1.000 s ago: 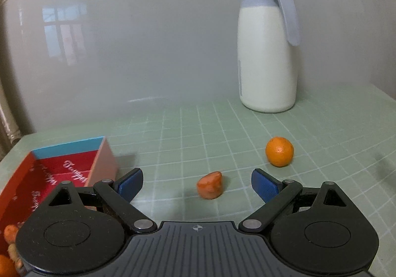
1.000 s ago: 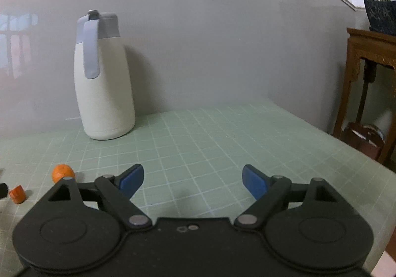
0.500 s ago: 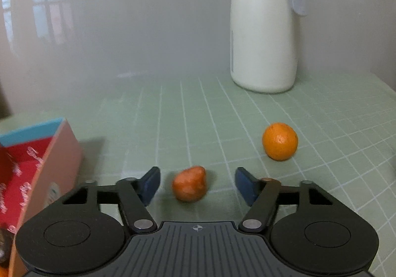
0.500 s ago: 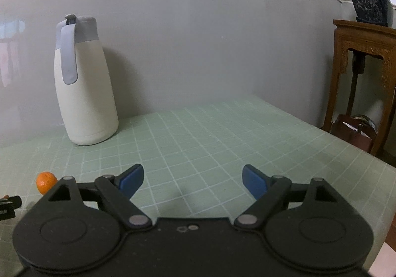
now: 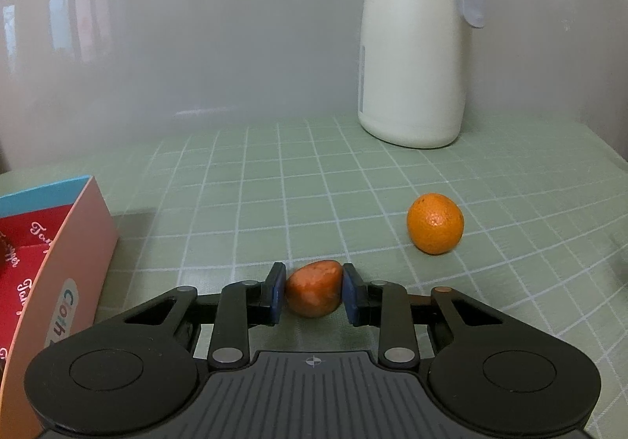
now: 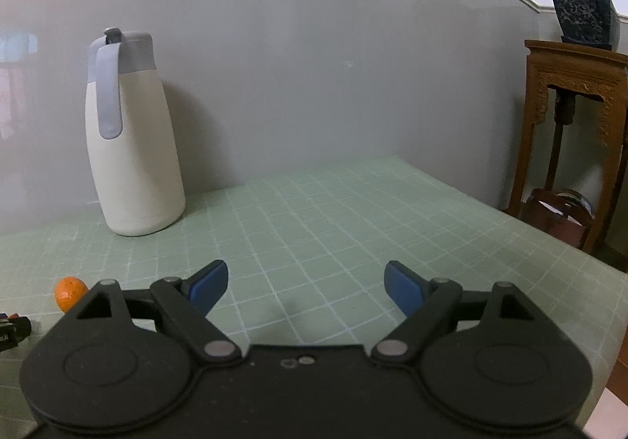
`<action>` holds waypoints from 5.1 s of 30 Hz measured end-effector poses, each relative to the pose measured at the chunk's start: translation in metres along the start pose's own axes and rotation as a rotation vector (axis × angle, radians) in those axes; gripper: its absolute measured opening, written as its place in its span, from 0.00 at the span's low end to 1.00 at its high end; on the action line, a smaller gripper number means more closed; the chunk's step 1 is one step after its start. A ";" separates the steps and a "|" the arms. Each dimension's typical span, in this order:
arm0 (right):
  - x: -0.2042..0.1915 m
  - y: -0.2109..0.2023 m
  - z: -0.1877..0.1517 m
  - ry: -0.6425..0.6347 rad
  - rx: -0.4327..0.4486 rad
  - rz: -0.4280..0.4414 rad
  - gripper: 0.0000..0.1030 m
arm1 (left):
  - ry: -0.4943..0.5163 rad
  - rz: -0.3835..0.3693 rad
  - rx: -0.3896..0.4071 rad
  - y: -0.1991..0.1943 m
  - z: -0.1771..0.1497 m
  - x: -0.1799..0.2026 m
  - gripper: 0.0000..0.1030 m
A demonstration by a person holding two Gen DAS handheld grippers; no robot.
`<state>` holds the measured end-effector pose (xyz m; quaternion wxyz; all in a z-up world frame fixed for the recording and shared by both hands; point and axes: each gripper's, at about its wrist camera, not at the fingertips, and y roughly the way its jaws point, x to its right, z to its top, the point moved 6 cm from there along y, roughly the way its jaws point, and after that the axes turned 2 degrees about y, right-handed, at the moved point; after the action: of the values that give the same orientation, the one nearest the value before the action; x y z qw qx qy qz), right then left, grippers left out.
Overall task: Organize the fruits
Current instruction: 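Carry the orange chunk into the red box and open the left gripper, then move the right tool toward the last small tangerine, then close the right gripper on the small tangerine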
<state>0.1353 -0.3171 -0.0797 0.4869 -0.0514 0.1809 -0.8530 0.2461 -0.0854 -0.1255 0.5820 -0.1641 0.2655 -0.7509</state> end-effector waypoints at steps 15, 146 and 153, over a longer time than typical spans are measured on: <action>-0.031 -0.006 -0.001 -0.034 -0.002 0.075 0.84 | -0.042 0.088 0.147 -0.068 0.014 -0.053 0.29; -0.200 0.061 -0.035 -0.271 -0.253 0.382 0.43 | -0.283 0.431 0.092 -0.195 -0.104 -0.215 1.00; -0.201 0.066 -0.038 -0.270 -0.266 0.380 0.36 | -0.298 0.438 0.093 -0.196 -0.105 -0.223 1.00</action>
<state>0.2831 -0.1672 -0.1212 0.6470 -0.1934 0.2314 -0.7003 0.0931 0.1861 -0.0805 0.7700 -0.1845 0.1714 -0.5862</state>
